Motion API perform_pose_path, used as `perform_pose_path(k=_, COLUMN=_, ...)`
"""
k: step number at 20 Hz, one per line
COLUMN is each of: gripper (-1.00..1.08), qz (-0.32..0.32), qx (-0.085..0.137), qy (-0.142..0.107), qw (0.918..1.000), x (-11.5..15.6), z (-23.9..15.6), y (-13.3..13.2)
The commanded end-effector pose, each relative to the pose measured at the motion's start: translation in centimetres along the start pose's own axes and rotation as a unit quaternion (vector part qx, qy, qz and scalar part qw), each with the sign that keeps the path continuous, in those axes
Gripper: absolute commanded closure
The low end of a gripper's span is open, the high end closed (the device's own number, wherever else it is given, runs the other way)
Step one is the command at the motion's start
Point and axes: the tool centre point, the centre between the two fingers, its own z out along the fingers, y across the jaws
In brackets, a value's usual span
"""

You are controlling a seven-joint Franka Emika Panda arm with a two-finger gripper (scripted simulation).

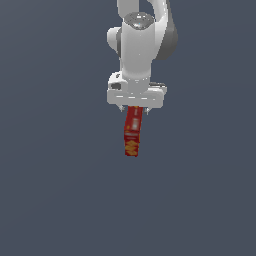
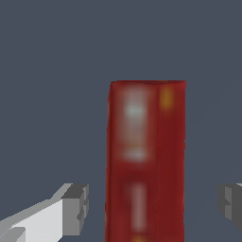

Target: Pick up the object and move it to a goal position.

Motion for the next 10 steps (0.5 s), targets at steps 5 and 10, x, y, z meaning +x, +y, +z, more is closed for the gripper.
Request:
perform_pose_path(k=5, gripper=-0.92, qz=0.001, qx=0.000, qy=0.000, qw=1.0000, x=0.0, z=0.3, y=-0.1)
perform_pose_path(k=10, gripper=-0.92, qz=0.001, qx=0.000, qy=0.000, qw=1.0000, x=-0.1, z=1.9, y=-0.1)
